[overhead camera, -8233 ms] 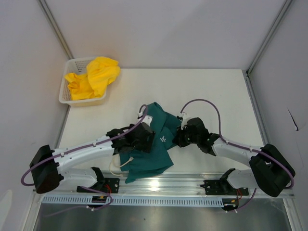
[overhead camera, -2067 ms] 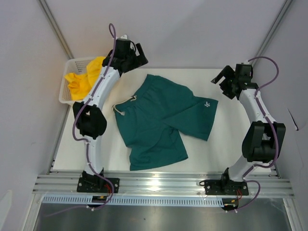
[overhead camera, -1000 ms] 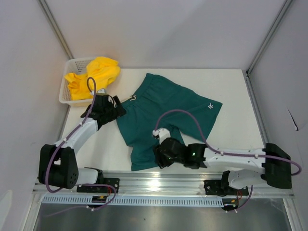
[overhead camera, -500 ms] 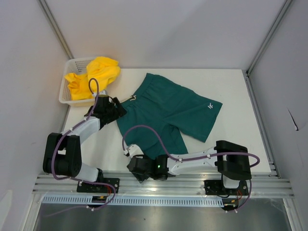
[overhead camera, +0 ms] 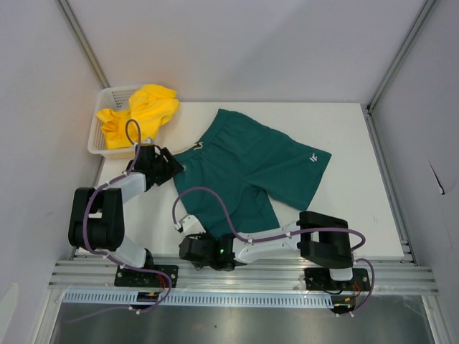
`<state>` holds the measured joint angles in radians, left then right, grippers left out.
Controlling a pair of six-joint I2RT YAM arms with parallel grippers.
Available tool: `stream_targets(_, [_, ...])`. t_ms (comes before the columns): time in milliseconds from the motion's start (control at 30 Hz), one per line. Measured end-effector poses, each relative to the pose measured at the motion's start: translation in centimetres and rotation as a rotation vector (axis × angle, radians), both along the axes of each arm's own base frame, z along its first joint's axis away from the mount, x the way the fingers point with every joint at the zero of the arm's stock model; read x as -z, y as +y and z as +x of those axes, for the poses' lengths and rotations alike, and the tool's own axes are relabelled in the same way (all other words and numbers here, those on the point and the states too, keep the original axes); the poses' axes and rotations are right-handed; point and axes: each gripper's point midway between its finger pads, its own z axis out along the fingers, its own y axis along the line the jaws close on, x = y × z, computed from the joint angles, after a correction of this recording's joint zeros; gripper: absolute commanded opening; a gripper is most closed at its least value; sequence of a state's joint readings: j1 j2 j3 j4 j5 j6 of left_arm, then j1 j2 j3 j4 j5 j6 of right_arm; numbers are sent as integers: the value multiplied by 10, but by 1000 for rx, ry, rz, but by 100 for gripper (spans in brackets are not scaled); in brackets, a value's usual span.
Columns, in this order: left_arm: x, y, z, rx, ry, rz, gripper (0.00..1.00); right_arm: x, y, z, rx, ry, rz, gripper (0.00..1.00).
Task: Fold and stack the shorts
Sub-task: Flatten the shorts out
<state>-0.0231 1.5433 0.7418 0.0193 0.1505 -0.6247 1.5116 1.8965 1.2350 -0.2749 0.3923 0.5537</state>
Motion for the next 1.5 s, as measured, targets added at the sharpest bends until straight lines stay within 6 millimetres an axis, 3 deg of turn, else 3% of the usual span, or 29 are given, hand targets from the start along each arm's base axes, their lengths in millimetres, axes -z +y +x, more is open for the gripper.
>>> stream_targets(200, [-1,-2,0,10,-7,-25,68,19,-1,13,46,-27,-33,48])
stream_targets(300, [0,-4,-1,17,-4,-31,67,18,0,21,74,-37,-29,32])
stream_targets(333, [0,-4,-1,18,-4,-32,67,18,-1,23,85,-41,-29,21])
stream_targets(433, [0,-5,-1,21,-6,-35,66,19,-5,29,111,-56,-39,8])
stream_targets(533, [-1,-5,-1,21,-8,-36,66,20,-9,28,115,-77,-45,2])
stream_targets(633, [-1,-5,-1,23,-8,-38,66,18,-23,13,73,-89,-59,0])
stream_targets(900, [1,-7,-3,32,-4,-46,65,-7,-55,-47,-99,-116,-59,2])
stream_targets(1067, [4,-7,-6,32,5,-47,65,-13,-75,-58,-131,-114,-80,11])
stream_targets(1200, [4,-7,-6,32,5,-47,64,-4,-96,-65,-136,-104,-129,37])
stream_targets(1367, [5,-7,-7,31,8,-46,65,2,-105,-77,-168,-103,-152,44])
stream_targets(1500, [6,-7,-8,32,13,-47,65,-2,-102,-79,-171,-103,-133,55])
